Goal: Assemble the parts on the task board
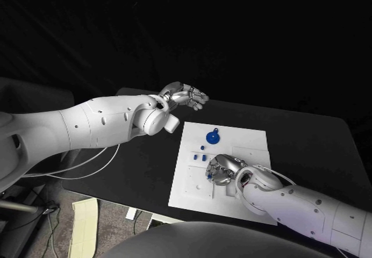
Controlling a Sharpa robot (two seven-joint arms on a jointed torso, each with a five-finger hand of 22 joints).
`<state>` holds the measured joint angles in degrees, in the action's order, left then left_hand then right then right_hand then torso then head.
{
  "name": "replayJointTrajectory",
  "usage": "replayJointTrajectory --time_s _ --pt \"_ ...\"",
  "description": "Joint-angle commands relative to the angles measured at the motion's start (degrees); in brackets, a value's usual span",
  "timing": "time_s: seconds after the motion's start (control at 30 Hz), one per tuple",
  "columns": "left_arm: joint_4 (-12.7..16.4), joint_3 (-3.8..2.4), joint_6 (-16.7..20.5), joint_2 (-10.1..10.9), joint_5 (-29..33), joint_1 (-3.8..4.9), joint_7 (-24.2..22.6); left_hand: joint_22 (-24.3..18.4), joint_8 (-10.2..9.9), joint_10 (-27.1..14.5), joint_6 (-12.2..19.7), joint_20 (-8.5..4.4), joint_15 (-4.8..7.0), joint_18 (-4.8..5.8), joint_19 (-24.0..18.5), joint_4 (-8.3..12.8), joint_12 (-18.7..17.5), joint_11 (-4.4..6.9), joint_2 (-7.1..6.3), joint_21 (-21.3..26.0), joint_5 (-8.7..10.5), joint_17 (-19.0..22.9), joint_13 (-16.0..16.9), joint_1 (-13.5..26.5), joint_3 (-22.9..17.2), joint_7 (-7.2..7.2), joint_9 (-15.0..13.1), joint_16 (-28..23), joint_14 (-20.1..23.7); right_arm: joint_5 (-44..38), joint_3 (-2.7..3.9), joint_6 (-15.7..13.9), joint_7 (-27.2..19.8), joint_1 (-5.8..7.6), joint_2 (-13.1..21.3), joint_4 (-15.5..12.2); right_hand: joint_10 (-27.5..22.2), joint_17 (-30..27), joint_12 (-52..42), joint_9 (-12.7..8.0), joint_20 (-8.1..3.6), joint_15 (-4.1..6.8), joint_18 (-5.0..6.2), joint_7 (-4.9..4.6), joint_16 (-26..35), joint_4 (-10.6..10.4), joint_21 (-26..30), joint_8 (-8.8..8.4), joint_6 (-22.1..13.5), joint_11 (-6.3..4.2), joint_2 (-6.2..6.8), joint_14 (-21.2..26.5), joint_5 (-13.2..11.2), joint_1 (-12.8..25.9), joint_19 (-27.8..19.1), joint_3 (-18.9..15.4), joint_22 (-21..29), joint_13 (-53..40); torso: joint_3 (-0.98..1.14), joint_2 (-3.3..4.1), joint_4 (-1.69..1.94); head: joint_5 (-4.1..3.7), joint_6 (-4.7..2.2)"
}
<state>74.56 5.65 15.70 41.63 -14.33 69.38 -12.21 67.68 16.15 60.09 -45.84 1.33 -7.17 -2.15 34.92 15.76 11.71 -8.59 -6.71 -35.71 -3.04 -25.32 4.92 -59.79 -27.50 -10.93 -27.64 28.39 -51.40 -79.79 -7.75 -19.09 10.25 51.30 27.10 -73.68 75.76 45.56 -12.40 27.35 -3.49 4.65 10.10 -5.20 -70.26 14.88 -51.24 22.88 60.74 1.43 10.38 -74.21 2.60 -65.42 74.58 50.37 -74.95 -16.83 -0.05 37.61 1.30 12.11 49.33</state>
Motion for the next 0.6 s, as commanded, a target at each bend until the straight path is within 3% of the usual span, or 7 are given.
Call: replayJointTrajectory --time_s 0.03,0.3,0.6 --pt "0.19 -0.04 -0.01 -0.07 -0.03 0.13 -0.31 0.09 0.16 0.27 0.34 0.13 -0.02 -0.85 0.18 -0.33 -0.38 -0.26 -0.27 0.31 0.08 -0.06 -0.09 -0.31 0.05 -0.06 0.09 -0.23 -0.55 2.81 0.01 2.48 -0.75 0.02 -0.12 -0.01 -0.38 -0.06 0.27 0.12 -0.31 0.25 4.90 -0.35 0.33 0.27 0.21 -0.06 -0.12 0.06 -0.16 0.19 0.22 0.40 0.05 -0.03 -0.29 -0.12 -0.04 -0.01 0.02 0.24 0.09" --pt "0.25 -0.04 0.04 -0.02 -0.03 0.16 -0.31 0.11 0.16 0.26 0.37 0.13 -0.03 -0.85 0.18 -0.33 -0.39 -0.26 -0.30 0.33 0.08 -0.11 -0.11 -0.32 0.05 -0.07 0.10 -0.27 -0.55 3.22 0.01 2.51 -0.87 0.03 -0.31 -0.05 -0.46 -0.08 0.33 0.23 -0.27 0.22 4.90 -0.38 0.39 0.58 0.25 -0.12 -0.19 0.08 -0.43 0.23 0.23 0.55 -0.03 -0.15 -0.32 -0.32 -0.02 -0.01 0.00 0.57 0.18" --pt "0.29 -0.04 0.04 0.01 -0.03 0.19 -0.30 0.13 0.17 0.27 0.38 0.14 -0.03 -0.84 0.19 -0.35 -0.41 -0.27 -0.30 0.35 0.09 -0.16 -0.13 -0.33 0.04 -0.08 0.11 -0.31 -0.56 -1.62 0.01 0.79 -1.03 0.03 -0.46 0.06 -0.49 -0.09 0.35 0.29 -0.26 0.22 4.90 -0.39 0.41 0.73 0.26 -0.14 -0.22 0.09 -0.54 0.25 0.23 0.60 -0.05 -0.18 -0.33 -0.44 0.01 0.01 -0.02 0.65 0.13"
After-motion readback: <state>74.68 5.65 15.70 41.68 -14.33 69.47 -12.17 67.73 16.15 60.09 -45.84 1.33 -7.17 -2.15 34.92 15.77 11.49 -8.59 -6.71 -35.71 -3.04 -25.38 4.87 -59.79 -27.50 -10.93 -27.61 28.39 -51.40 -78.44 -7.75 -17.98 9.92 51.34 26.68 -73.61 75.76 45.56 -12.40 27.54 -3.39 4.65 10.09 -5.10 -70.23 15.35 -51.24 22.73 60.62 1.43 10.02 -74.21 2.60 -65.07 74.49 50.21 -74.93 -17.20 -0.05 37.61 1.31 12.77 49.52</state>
